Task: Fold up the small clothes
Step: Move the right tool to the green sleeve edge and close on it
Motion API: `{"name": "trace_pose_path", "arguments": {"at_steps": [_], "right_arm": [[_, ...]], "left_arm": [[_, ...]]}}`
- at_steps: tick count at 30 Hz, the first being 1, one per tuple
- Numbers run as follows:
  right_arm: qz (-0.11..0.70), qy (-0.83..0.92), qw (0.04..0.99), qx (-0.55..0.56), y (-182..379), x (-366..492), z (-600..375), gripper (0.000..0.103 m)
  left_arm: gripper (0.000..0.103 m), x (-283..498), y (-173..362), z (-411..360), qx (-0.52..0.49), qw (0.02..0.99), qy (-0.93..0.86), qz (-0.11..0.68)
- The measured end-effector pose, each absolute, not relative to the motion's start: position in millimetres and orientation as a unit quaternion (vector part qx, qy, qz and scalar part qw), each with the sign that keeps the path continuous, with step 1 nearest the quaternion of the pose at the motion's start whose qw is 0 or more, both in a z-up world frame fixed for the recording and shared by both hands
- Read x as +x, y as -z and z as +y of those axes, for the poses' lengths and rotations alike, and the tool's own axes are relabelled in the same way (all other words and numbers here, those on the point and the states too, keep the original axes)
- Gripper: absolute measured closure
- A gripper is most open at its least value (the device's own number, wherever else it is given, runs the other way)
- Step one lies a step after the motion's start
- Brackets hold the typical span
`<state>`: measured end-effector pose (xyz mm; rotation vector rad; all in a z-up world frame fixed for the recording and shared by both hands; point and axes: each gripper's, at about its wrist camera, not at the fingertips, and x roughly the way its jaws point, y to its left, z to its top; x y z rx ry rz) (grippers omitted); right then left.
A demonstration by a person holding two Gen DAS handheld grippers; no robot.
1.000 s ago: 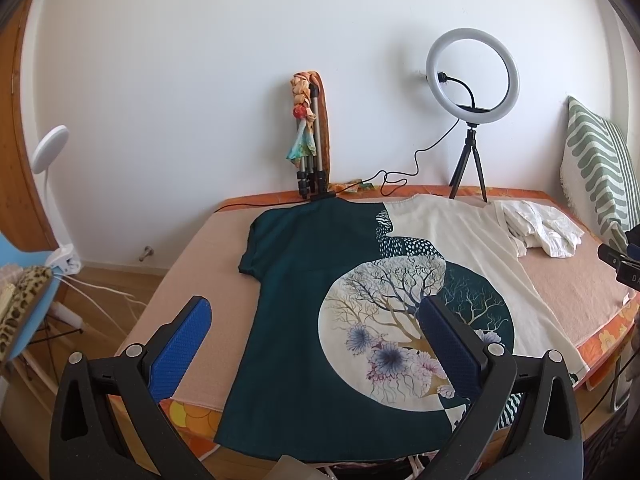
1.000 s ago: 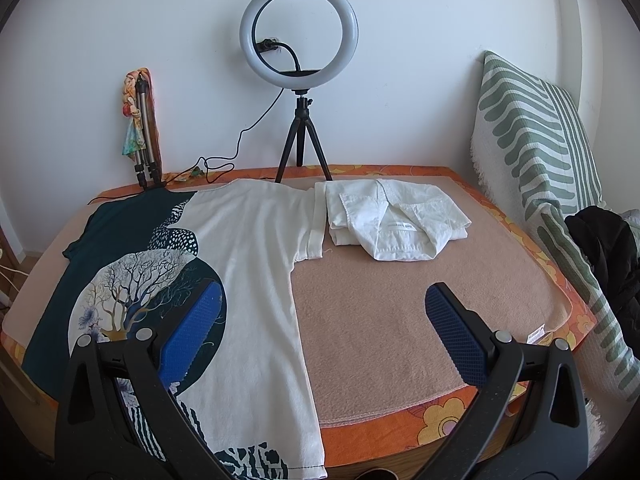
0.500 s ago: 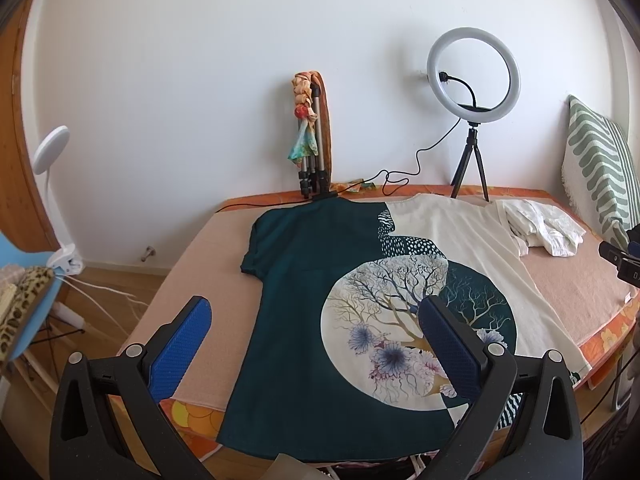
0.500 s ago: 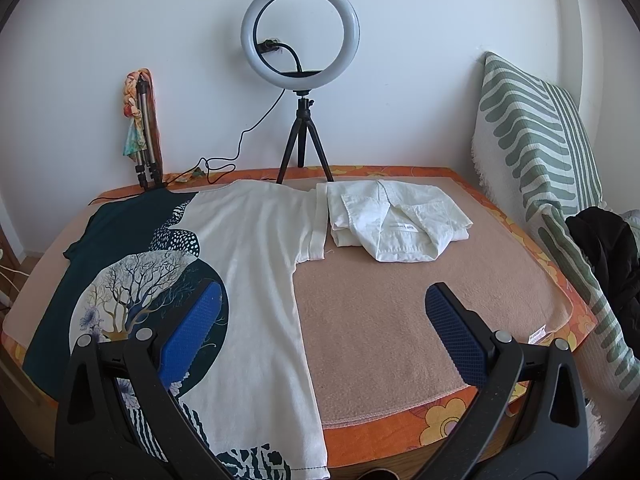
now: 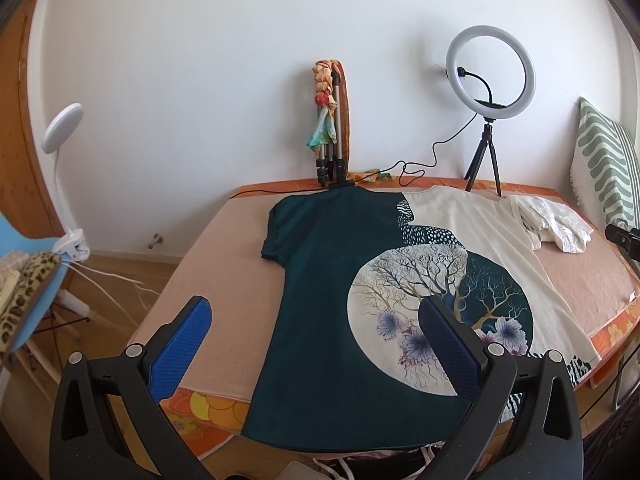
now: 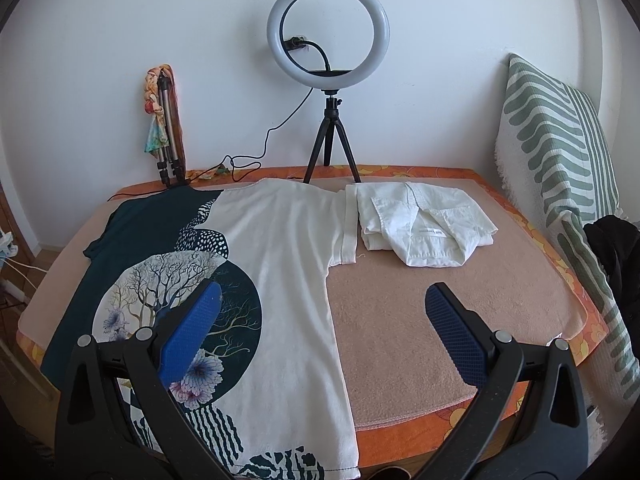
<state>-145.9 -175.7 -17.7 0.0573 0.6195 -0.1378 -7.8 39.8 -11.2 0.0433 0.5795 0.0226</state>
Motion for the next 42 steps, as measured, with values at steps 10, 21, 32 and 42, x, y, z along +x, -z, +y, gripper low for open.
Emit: {"name": "trace_pose_path", "arguments": {"at_steps": [10, 21, 32, 42], "right_arm": [[0.298, -0.032, 0.954, 0.020, -24, -119, -116, 0.000], [0.305, -0.162, 0.938, 0.030, -66, -48, -13, 0.000], [0.407, -0.216, 0.887, 0.021, -47, 75, 105, 0.000], [0.478, -0.188, 0.857, 0.039, 34, 186, 183, 0.000]], "left_arm": [[0.003, -20, 43, 94, -0.058, 0.945, -0.017, 0.320], [0.026, -24, 90, 115, -0.126, 0.917, -0.003, 0.379], [0.048, -22, 120, 136, -0.191, 0.894, -0.010, 0.405], [0.054, -17, 135, 156, -0.227, 0.880, -0.012, 0.418]]}}
